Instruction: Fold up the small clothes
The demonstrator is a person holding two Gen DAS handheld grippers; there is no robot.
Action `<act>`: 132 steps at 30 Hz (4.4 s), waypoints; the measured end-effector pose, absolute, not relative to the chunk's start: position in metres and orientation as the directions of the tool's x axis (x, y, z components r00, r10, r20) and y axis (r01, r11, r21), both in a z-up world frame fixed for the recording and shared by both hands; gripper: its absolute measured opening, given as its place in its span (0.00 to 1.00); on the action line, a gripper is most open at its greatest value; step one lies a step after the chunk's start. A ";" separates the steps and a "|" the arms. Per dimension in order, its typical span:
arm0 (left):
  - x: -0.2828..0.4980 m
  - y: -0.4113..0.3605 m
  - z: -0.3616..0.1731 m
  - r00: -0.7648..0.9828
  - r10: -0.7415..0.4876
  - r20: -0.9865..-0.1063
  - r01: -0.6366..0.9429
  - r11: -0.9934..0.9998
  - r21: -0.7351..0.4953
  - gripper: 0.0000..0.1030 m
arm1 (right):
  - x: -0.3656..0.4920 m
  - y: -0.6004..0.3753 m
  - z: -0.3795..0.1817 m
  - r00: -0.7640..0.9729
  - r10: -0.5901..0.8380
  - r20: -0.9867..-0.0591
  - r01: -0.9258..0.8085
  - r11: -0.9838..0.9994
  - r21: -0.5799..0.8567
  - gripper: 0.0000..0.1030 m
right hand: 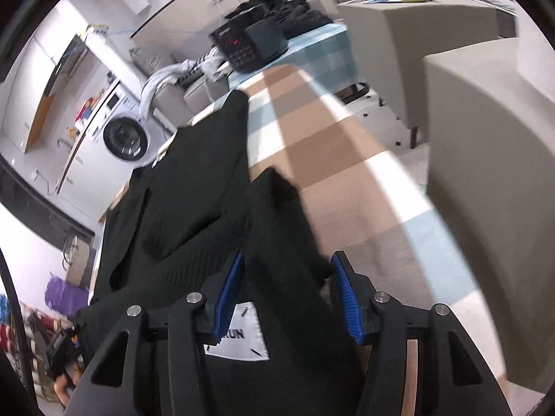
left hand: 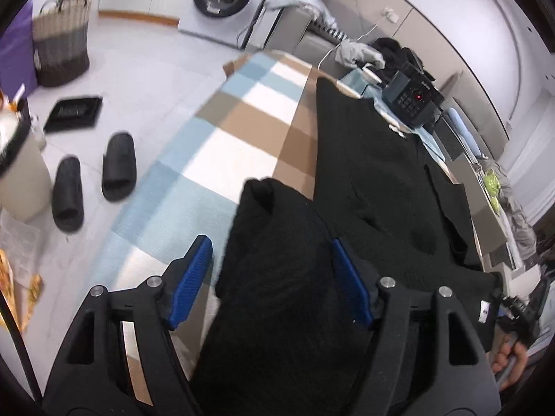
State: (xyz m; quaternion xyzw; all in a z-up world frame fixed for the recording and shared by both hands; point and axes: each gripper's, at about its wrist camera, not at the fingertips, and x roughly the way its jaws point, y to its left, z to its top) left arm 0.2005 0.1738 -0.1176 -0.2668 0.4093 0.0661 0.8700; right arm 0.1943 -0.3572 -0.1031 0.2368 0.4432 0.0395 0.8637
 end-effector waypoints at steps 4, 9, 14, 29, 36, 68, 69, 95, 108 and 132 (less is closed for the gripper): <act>0.211 0.159 -0.119 0.664 -0.113 -0.740 -0.289 0.873 -0.393 0.64 | 0.203 -0.342 -0.108 0.608 0.246 -0.755 0.134 0.906 0.402 0.46; 0.223 0.148 -0.127 0.653 -0.168 -0.738 -0.237 0.881 -0.410 0.17 | 0.208 -0.327 -0.110 0.600 0.232 -0.766 0.090 0.931 0.353 0.23; 0.214 0.139 -0.123 0.655 -0.158 -0.739 -0.212 0.900 -0.381 0.15 | 0.197 -0.329 -0.108 0.584 0.248 -0.773 0.077 0.931 0.357 0.20; 0.100 0.128 -0.107 0.669 -0.137 -0.731 -0.208 0.909 -0.361 0.15 | 0.101 -0.341 -0.088 0.593 0.305 -0.745 0.054 0.908 0.415 0.20; 0.066 0.126 -0.102 0.656 -0.074 -0.751 -0.256 0.915 -0.313 0.21 | 0.088 -0.349 -0.100 0.579 0.309 -0.754 0.093 0.894 0.438 0.32; -0.033 0.123 -0.078 0.730 -0.053 -0.681 -0.280 0.886 -0.369 0.10 | 0.008 -0.353 -0.092 0.587 0.398 -0.705 -0.030 0.881 0.472 0.41; -0.034 0.122 -0.077 0.731 -0.058 -0.680 -0.278 0.885 -0.374 0.10 | 0.008 -0.351 -0.091 0.589 0.395 -0.704 -0.036 0.884 0.466 0.41; 0.029 0.155 -0.023 0.830 -0.031 -0.557 -0.265 0.856 -0.443 0.01 | 0.091 -0.358 -0.035 0.787 0.299 -0.539 0.036 0.851 0.525 0.03; 0.151 0.194 -0.057 0.765 -0.001 -0.644 -0.361 0.827 -0.430 0.00 | 0.195 -0.353 -0.079 0.703 0.279 -0.654 0.141 0.846 0.514 0.04; 0.080 0.159 -0.096 0.727 -0.154 -0.669 -0.296 0.809 -0.508 0.38 | 0.143 -0.373 -0.097 0.689 0.343 -0.639 0.125 0.812 0.570 0.10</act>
